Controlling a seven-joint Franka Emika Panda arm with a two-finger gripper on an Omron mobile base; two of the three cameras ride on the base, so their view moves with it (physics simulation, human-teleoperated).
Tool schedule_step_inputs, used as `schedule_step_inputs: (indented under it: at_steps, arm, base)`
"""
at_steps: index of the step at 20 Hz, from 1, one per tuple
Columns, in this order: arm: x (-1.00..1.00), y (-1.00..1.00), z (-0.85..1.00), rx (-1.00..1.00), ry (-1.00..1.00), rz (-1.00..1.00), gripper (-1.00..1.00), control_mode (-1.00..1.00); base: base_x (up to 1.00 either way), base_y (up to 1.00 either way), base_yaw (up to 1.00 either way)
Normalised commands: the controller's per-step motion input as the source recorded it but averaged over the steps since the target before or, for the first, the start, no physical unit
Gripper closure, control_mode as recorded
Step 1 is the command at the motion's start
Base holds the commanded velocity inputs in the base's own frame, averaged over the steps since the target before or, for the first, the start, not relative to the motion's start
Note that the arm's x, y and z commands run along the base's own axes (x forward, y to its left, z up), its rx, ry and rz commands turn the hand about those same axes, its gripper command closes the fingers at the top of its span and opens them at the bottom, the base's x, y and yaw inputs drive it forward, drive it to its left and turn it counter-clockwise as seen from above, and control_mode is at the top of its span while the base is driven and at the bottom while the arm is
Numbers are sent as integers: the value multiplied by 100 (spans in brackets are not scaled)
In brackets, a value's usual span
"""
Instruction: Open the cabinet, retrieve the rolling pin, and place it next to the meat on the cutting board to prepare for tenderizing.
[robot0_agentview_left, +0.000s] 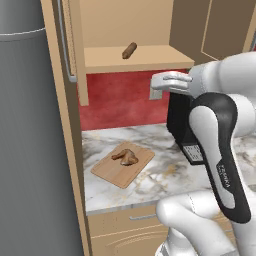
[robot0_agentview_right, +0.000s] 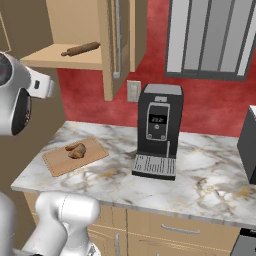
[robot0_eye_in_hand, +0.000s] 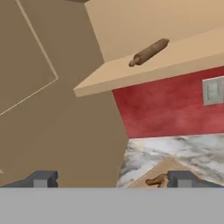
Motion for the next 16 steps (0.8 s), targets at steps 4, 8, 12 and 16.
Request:
schedule_step_inputs:
  at_steps: [4,8,12,16]
  arm:
    - [7,-24,19,-16,0,-23,-100,-100]
    - [29,-5,11,-14,0,-19,-100,-100]
    - [30,-1,0,-11,0,-16,-100,-100]
    - [31,0,0,-9,0,-14,-100,-100]
  base:
    - [0,0,0]
    - [0,0,0]
    - [0,0,0]
    - [0,0,0]
